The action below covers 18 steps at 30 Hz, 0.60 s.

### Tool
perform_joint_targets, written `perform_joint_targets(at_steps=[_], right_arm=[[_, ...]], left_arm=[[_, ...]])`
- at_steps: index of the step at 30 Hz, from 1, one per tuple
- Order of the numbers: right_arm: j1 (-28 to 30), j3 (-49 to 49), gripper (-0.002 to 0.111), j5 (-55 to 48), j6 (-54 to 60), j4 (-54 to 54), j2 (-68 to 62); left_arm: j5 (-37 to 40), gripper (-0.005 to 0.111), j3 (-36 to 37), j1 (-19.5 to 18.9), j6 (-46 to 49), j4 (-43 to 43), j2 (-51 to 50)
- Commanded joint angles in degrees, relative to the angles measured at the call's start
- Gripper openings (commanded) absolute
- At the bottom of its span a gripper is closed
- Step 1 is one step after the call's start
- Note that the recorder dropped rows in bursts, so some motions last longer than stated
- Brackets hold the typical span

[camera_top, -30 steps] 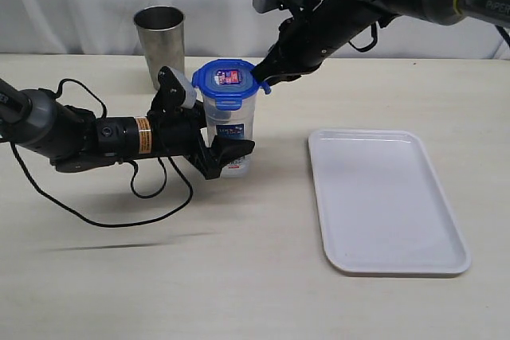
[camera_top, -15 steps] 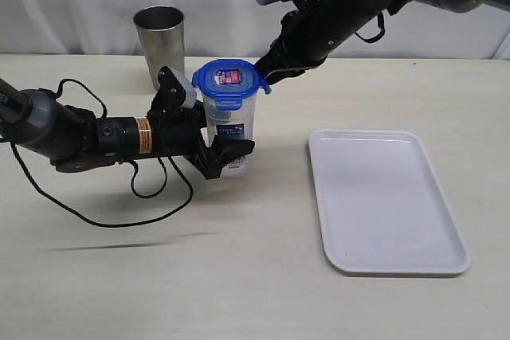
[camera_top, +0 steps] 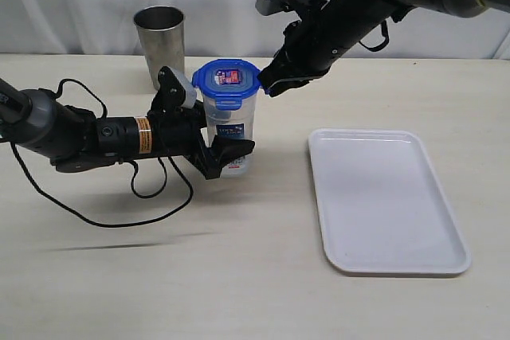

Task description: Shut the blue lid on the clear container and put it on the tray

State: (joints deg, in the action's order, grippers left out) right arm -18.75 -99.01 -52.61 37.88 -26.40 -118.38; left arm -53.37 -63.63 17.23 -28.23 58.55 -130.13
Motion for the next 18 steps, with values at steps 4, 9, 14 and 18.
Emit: perform_joint_targets(at_steps=[4, 9, 14, 18], right_arm=[[-0.1, 0.2, 0.005, -2.7, -0.1, -0.7, 1.9], [-0.1, 0.2, 0.005, -2.8, -0.1, -1.6, 1.9], [-0.1, 0.2, 0.005, -2.8, -1.1, -1.5, 1.9], [0.0, 0.2, 0.005, -2.5, -3.2, 1.3, 1.9]], left_arm=[[0.0, 0.0, 0.1, 0.0, 0.1, -0.8, -0.2], [0.0, 0.0, 0.1, 0.0, 0.1, -0.8, -0.2], [0.0, 0.0, 0.1, 0.0, 0.1, -0.8, -0.2], [0.0, 0.0, 0.1, 0.0, 0.1, -0.8, -0.2]])
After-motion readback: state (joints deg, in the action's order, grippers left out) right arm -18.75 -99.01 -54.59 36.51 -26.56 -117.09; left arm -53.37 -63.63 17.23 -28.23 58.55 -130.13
